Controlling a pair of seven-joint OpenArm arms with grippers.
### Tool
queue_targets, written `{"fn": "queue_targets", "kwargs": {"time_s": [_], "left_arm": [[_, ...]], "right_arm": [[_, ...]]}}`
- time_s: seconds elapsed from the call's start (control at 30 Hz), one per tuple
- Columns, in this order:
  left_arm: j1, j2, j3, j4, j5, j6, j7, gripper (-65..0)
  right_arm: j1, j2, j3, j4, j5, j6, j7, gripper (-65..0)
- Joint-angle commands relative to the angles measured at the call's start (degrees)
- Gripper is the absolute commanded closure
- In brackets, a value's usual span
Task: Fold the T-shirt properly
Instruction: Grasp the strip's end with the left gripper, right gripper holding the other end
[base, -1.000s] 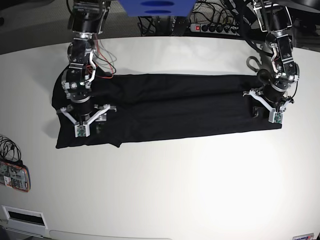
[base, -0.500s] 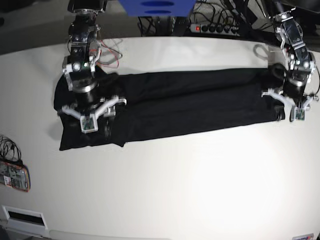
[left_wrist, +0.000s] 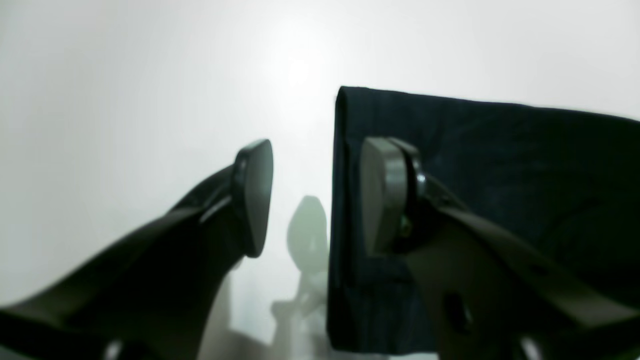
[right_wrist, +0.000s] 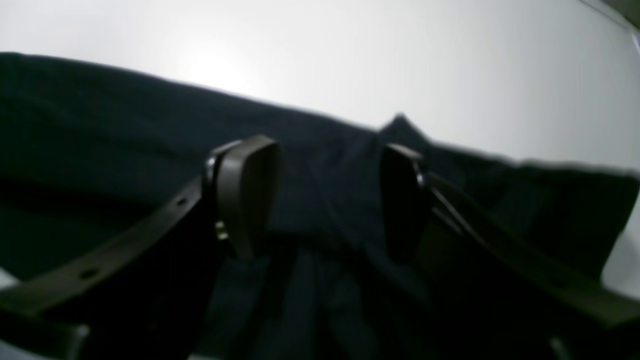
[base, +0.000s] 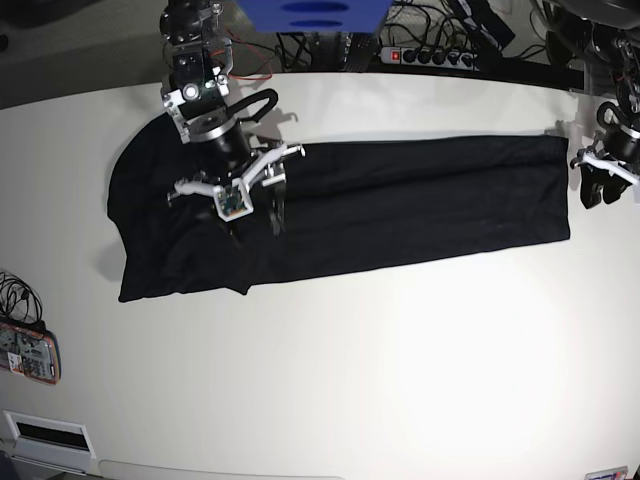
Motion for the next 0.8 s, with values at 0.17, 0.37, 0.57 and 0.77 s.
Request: {"fn": "queue_targets", "kwargs": {"time_s": [0.17, 0.37, 0.57, 0.77], "left_arm": [[-1.9, -1.6, -0.3, -7.0, -1.4, -5.2, -1.1, -28.2], [-3.2, -1.6, -0.2, -14.2, -1.6, -11.2, -1.1, -27.9], [-3.2, -1.0, -0.2, -14.7, -1.7, -11.2, -1.0, -27.9], [-3.5, -0.2, -0.2, -14.7, -1.9, -11.2, 1.9, -28.1]], "right_arm": [[-2.2, -0.1, -1.0, 1.4, 0.2, 0.0, 4.7, -33.6], [-2.3, 0.0, -0.6, 1.5, 0.1, 0.0, 4.7, -33.6], [-2.4, 1.9, -0.7, 1.5, 0.1, 0.0, 4.7, -33.4], [-2.4, 2.0, -0.5, 1.5, 0.1, 0.0, 4.7, -33.4]]}}
